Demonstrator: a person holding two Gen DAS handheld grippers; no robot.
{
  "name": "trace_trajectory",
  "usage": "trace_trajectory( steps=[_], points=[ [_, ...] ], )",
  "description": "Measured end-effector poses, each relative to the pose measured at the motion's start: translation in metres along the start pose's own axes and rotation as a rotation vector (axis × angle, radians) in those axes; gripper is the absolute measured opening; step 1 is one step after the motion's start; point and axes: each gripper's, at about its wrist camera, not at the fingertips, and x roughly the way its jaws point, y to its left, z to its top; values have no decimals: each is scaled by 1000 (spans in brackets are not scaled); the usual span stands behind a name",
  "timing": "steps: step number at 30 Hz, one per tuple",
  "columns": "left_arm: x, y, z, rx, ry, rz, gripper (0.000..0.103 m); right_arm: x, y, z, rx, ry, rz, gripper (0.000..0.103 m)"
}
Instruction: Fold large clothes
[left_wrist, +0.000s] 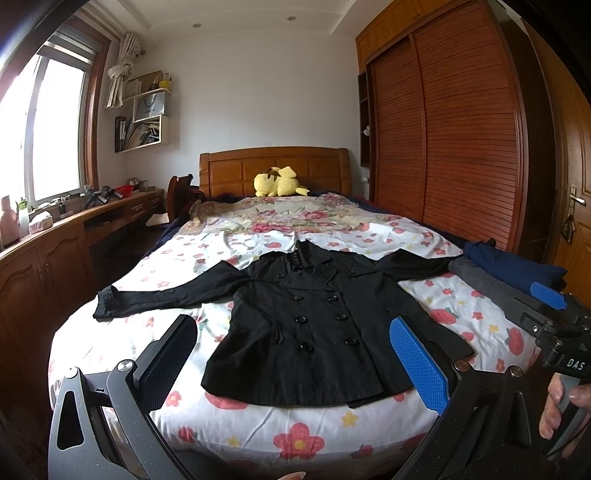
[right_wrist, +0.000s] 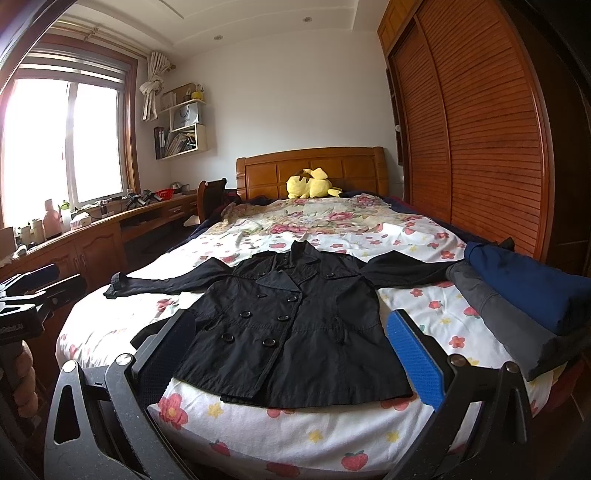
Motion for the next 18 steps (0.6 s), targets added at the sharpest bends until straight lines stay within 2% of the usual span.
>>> trace_trajectory(
  steps=[8, 18],
  points=[
    [29, 11, -5, -2, 55, 50, 103, 24, 6, -15, -34, 8, 42, 103],
    [73, 31, -7, -39, 117, 129, 103, 90, 19, -8, -69, 46, 140, 103]
  ],
)
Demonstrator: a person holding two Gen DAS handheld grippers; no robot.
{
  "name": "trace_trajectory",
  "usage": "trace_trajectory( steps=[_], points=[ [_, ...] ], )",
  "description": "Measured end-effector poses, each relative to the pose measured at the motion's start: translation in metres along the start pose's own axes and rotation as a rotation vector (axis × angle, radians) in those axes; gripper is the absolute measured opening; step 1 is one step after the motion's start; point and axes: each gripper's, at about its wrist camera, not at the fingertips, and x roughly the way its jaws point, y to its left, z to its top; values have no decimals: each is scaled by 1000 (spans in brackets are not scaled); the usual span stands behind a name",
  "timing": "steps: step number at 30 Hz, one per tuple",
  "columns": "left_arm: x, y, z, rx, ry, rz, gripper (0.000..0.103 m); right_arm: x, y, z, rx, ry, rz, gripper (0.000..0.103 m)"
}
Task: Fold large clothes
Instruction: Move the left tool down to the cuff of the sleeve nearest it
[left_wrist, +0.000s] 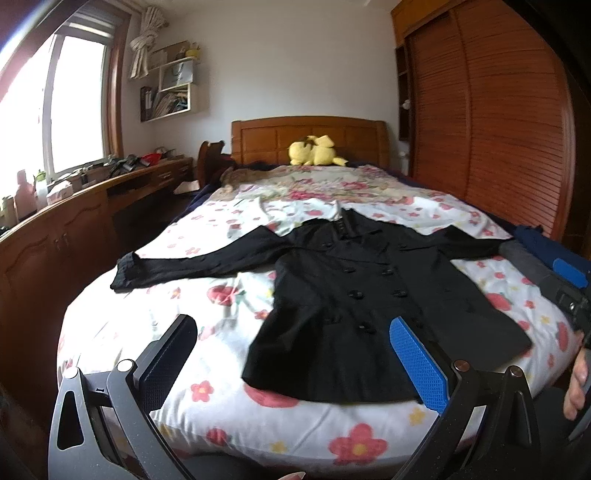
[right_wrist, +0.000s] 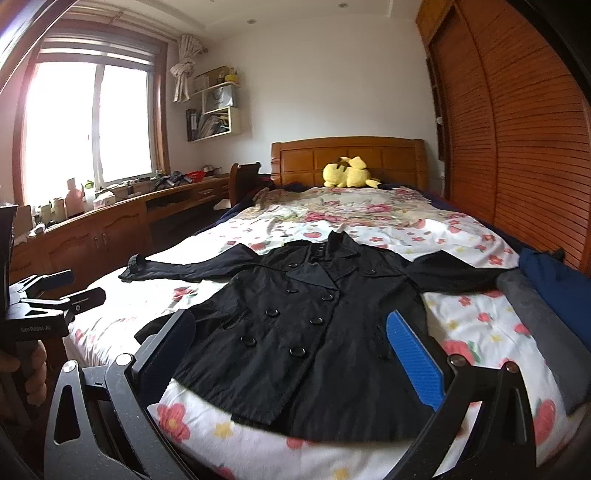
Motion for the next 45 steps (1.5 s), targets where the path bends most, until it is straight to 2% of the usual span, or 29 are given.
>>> trace_trajectory(
  steps=[7, 16, 21, 26, 29, 35, 42, 45],
  points=[
    [26, 5, -4, -17, 30, 36, 103, 50, 2, 0, -23, 28, 50, 103],
    [64, 29, 0, -55, 90, 75, 103, 137, 10, 1, -78, 97, 128, 103],
    [84, 39, 5, -66, 127, 84, 103, 196, 18, -3, -114, 182, 177, 103],
    [106, 56, 13, -70, 160, 98, 103, 238, 11, -30, -106, 296, 182, 103],
    [117, 67, 21, -73, 161, 97, 103, 250, 8, -36, -91, 336, 190, 103],
    [151, 111, 37, -137, 170, 99, 103, 256, 12, -40, -105, 349, 178, 103],
    [201, 188, 35, -336, 185, 102, 102, 258, 17, -42, -124, 340, 162, 103],
    [225, 212, 37, -382, 197, 124, 100, 257, 18, -42, -134, 332, 154, 103]
  ],
)
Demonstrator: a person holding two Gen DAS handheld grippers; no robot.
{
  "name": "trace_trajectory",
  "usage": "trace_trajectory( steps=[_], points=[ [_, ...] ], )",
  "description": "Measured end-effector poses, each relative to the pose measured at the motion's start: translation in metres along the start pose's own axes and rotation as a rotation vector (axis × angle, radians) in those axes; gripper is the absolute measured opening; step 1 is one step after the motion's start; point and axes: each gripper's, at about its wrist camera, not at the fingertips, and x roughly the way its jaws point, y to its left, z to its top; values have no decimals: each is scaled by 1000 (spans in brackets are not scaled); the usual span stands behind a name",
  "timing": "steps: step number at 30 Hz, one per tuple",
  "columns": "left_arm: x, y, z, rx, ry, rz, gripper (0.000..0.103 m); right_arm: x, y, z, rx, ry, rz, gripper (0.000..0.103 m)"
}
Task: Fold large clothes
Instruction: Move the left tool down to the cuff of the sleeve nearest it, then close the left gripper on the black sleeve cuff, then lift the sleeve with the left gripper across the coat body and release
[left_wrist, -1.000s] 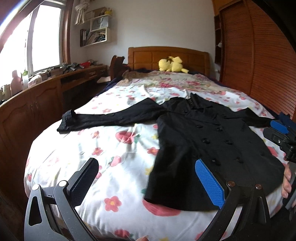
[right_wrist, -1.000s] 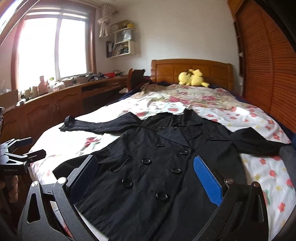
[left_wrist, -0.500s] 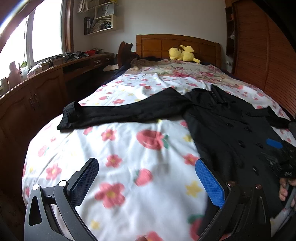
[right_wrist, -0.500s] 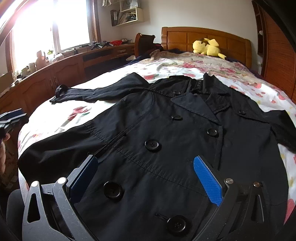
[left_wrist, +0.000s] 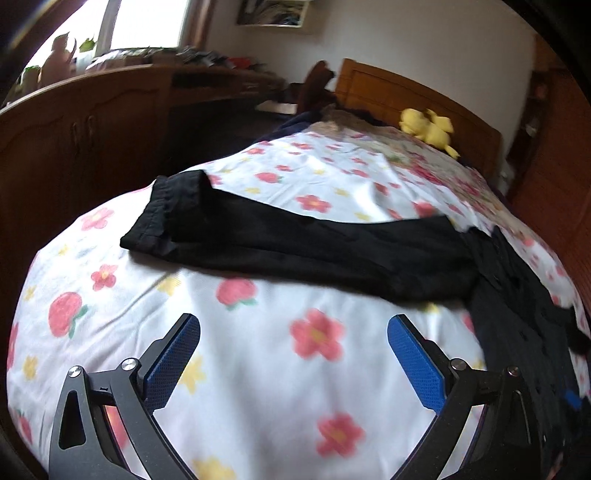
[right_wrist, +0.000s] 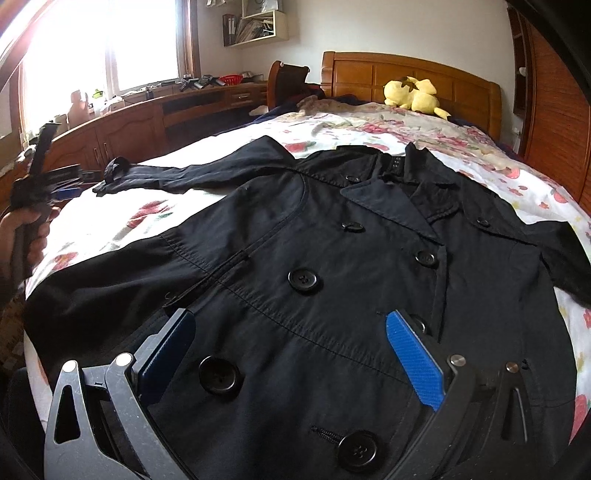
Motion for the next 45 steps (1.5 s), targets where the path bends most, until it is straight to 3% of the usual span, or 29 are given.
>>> trace_trajectory(
  steps=[5, 9, 17, 19, 22, 26, 32, 39, 45],
  points=[
    [33, 4, 11, -37, 52, -2, 88, -1, 4, 0, -17, -15, -21, 103],
    [63, 12, 20, -131, 130, -17, 65, 0, 4, 0, -17, -17, -24, 103],
    [90, 28, 49, -255, 143, -32, 60, -1, 2, -2, -7, -22, -21, 103],
    [93, 29, 54, -245, 140, -1, 25, -1, 2, -2, -6, -23, -21, 103],
    [99, 23, 61, -243, 162, 3, 9, -1, 3, -3, -8, -26, -24, 103],
    [85, -7, 75, -143, 146, 62, 6, -7, 3, -3, -11, -52, -26, 103],
    [28, -77, 92, 11, 48, 46, 5, -23, -2, -2, 3, -74, -10, 103],
    [-45, -180, 86, 201, -38, -44, 5, -48, -22, 0, 28, -99, -26, 103],
    [-83, -255, 64, 342, -66, -125, 5, -71, -48, -3, 69, -126, -58, 103]
  ],
)
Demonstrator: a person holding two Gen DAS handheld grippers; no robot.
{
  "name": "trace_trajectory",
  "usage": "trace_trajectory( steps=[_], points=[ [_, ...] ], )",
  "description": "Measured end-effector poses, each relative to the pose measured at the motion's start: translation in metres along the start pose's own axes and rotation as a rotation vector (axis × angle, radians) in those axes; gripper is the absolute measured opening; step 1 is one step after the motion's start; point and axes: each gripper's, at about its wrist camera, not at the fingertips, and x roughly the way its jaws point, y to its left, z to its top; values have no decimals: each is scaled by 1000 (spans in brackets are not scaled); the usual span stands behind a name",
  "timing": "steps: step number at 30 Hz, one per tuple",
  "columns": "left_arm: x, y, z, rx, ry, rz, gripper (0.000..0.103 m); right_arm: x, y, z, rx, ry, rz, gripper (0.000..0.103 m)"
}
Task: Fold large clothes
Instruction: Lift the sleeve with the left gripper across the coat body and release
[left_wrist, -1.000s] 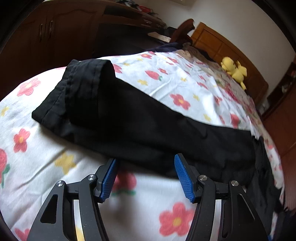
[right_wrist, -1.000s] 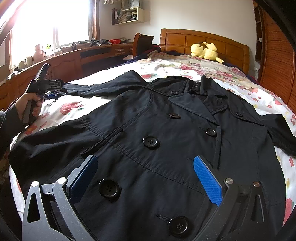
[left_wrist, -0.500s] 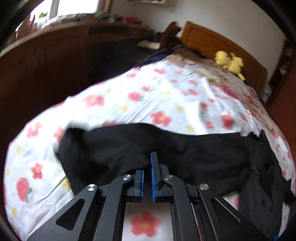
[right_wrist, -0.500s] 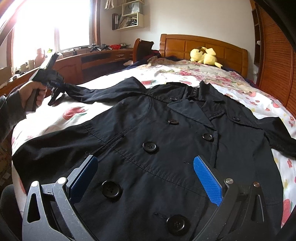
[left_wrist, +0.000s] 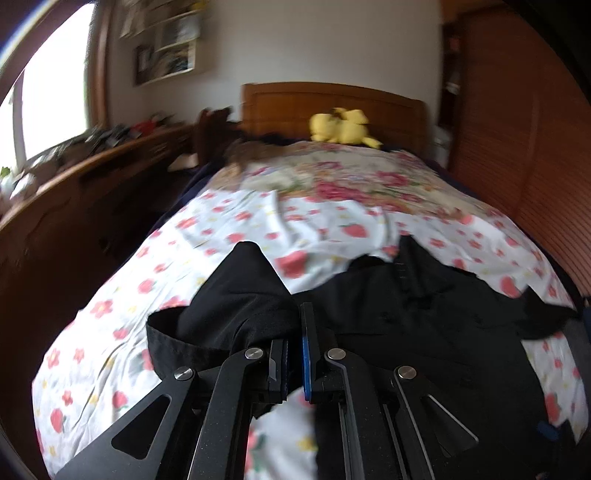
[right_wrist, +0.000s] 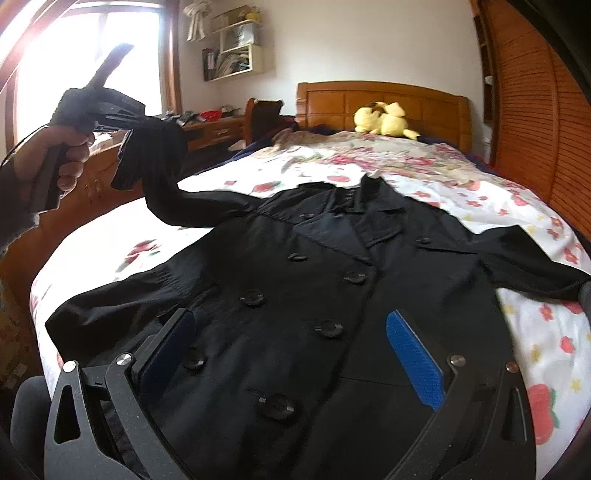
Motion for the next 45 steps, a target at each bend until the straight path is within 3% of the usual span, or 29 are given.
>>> trace_trajectory(
  steps=[9, 20, 23, 24, 28, 30, 39, 45],
  points=[
    [-24, -65, -24, 140, 35, -92, 5, -14, -36, -9, 64, 10, -46, 103],
    [-33, -86, -97, 224, 166, -143, 6, -22, -49, -10, 80, 6, -69, 103],
    [-34, -92, -111, 260, 188, -140, 12, -20, -48, -11, 77, 12, -73, 103],
    [-36, -94, -111, 275, 188, -135, 19, -18, -48, -11, 75, 13, -75, 103],
    [-53, -94, -120, 225, 160, -155, 47, -8, -45, -11, 71, 29, -83, 103],
    [-56, -89, -129, 187, 154, -176, 52, -2, -44, -12, 71, 40, -80, 103],
    [-82, -49, -170, 75, 113, -213, 52, 16, -32, -21, 33, 86, -111, 103],
    [-106, -31, -180, 116, 68, -214, 52, 16, -29, -22, 29, 101, -161, 103]
  ],
)
